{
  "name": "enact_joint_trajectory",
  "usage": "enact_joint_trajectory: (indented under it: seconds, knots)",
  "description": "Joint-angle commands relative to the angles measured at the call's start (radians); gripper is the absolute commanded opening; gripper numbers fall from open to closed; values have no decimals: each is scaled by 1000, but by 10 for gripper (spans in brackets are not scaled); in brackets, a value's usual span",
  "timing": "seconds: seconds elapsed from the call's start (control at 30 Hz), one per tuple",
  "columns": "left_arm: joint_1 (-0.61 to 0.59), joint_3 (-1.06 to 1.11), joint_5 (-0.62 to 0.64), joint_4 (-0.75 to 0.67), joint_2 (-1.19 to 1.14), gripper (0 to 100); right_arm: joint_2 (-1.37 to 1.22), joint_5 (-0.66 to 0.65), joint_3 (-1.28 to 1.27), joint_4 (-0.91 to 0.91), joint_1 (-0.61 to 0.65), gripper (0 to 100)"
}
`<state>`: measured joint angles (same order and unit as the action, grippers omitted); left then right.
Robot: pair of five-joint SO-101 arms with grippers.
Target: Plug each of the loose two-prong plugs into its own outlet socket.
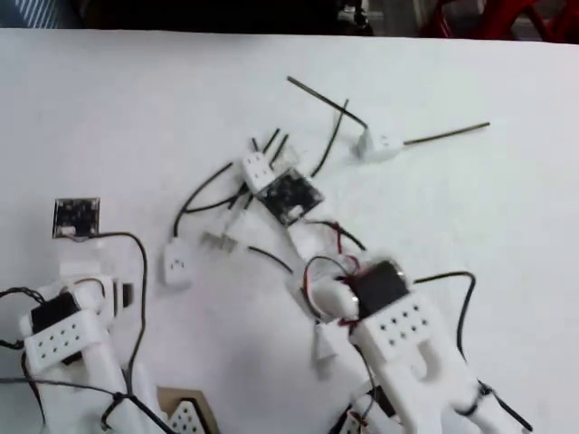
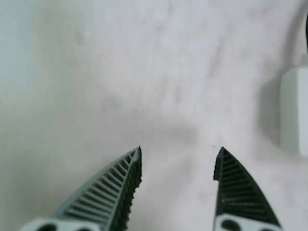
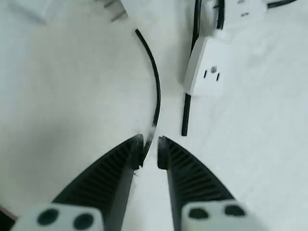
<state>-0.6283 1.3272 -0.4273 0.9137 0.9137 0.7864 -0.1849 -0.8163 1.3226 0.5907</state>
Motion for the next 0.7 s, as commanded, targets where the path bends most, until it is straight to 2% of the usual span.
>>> enact_joint_trajectory:
  seconds: [0.0, 0.37, 0.67]
  knots:
    - [-4, -5, 0, -26, 18, 247, -77, 58, -9, 39, 5, 149]
    - [-4, 0, 2, -28, 18, 247, -435, 64, -12, -44, 8, 159]
    - [-4, 2, 2, -29, 18, 247, -627, 66, -48, -139, 101, 158]
